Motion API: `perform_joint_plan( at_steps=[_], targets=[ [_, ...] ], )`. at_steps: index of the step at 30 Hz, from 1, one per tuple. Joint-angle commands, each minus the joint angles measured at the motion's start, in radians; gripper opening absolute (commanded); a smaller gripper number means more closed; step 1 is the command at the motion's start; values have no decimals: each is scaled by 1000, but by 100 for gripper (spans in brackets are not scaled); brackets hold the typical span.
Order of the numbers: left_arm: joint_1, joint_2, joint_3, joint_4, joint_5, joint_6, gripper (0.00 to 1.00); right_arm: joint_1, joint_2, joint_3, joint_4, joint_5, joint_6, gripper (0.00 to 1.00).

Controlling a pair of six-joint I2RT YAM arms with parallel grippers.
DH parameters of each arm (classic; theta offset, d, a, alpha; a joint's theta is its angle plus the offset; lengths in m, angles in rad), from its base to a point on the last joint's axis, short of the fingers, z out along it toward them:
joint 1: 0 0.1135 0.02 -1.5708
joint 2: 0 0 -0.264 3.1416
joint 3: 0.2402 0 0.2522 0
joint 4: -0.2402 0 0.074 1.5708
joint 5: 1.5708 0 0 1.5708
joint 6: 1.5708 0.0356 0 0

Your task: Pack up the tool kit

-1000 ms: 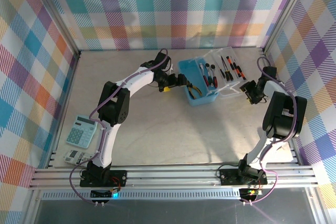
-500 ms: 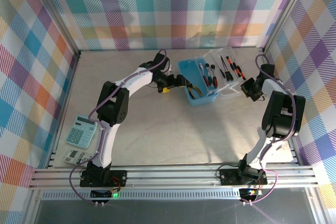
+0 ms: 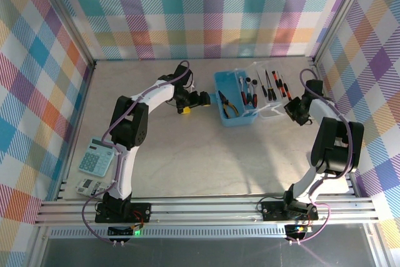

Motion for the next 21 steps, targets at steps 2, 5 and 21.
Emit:
perform_joint_plan(
  at_steps=[2,5,21],
  targets=[
    [14,-43,-11,20,-25,-8,98,37,-79,18,-110,65,-111,0],
    [14,-43,-12,23,-20,-8,98,72,-124,46,-129,127,-136,0],
    [14,-42,-27,48,1,-8,98,412,-259,203,-297,431,-180,0]
  ],
)
